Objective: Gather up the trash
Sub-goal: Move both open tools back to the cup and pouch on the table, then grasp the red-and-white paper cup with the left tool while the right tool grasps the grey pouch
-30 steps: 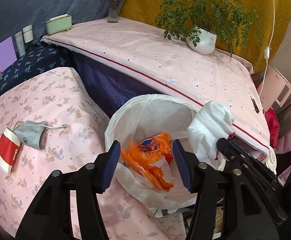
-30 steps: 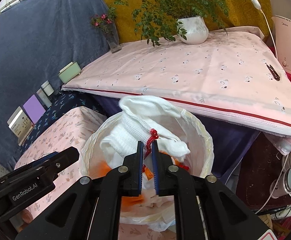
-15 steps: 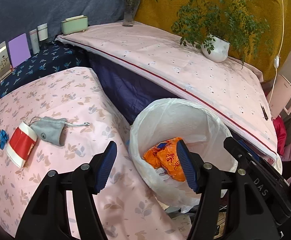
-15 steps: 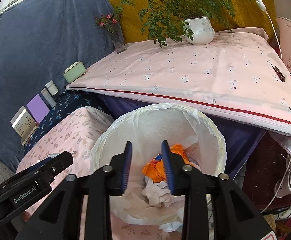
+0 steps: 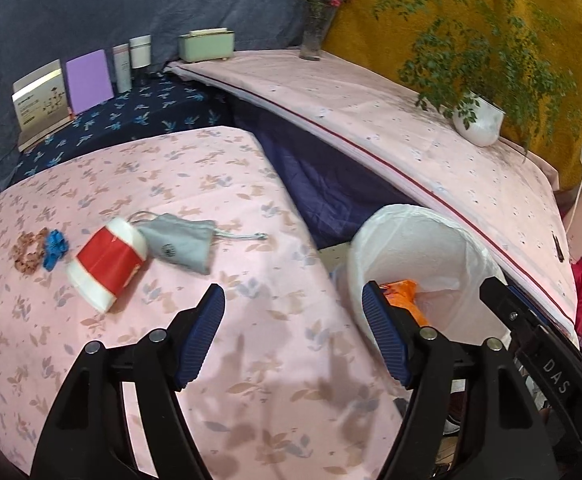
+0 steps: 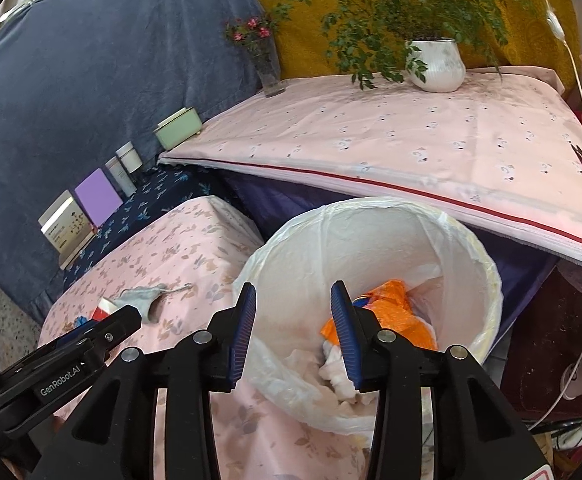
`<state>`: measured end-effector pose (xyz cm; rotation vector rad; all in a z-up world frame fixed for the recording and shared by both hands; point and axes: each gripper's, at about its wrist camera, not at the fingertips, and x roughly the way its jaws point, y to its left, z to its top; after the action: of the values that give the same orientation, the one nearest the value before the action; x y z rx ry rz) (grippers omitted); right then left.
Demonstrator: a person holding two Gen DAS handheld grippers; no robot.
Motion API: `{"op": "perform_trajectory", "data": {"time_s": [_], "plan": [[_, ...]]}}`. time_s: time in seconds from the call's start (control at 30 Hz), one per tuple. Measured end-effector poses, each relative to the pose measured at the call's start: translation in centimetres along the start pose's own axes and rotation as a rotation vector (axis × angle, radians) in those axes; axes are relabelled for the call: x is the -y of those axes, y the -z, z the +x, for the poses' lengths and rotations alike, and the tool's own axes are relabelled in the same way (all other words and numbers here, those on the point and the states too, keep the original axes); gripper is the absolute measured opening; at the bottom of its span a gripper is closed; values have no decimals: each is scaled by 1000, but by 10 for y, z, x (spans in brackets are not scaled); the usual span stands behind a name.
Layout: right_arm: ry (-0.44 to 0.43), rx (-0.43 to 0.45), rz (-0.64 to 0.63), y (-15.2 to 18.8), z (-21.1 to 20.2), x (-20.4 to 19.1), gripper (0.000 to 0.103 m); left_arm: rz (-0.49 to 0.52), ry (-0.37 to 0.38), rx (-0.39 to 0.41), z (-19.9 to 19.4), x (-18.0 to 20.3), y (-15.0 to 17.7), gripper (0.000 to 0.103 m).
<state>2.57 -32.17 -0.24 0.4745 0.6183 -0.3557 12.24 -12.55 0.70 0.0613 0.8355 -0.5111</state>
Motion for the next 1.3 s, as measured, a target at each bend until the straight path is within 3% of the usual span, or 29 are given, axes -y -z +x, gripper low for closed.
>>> {"op": "perform_trajectory", "data": {"time_s": [0.57,0.73,1.3], "plan": [[-85,-77,-107,23,23,-73,39,-175,-115,-29,-6,-101,20,68],[-99,-105,-131,29,37,-91,39,-231,-137,-53,0,-129,28,73],[-156,-209,-202,41,120,-152,39,-263,-149,-124,55,-170,19,73]]}}
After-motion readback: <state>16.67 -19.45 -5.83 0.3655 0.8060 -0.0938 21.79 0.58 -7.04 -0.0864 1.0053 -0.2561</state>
